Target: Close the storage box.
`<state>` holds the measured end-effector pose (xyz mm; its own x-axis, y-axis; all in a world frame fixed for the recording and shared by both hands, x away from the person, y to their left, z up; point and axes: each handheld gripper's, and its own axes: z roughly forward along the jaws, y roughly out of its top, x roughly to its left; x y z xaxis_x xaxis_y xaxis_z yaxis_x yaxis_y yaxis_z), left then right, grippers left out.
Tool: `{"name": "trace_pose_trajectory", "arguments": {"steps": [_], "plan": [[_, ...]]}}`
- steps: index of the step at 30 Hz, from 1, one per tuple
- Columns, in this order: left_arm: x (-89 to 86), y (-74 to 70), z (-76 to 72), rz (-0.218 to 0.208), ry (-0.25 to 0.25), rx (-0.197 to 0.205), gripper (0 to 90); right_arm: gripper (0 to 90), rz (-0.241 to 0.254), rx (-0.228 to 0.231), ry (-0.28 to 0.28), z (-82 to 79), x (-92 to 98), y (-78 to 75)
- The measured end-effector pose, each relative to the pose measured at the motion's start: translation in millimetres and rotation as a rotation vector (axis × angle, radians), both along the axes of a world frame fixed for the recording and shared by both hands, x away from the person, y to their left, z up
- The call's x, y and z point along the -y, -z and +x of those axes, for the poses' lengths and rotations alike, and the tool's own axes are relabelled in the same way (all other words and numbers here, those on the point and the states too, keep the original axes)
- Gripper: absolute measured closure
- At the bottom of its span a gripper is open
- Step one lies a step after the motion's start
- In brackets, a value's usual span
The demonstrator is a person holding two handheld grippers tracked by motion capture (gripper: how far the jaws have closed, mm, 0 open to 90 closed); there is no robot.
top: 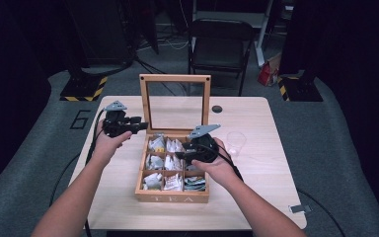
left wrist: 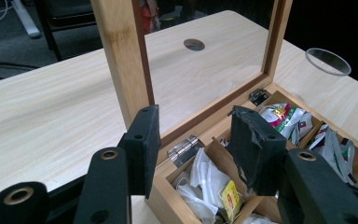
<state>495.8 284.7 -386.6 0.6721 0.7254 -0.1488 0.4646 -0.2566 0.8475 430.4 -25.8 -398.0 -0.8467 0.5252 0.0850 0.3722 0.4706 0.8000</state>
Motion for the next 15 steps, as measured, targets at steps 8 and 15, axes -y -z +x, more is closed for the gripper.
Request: {"name": "trace_pose_trajectory", "arguments": {"steps": [8,15], "plan": [[-5.7,2.9,-1.9,-0.001,-0.017,0.001,53.0,57.4,-0.012,0.002,-0.045,-6.1,-11.8,7.2],[-6.1,1.7,-3.6,-0.008,-0.023,0.006,53.2,60.9,-0.017,-0.012,-0.069,-14.9,-23.3,13.4]]}}
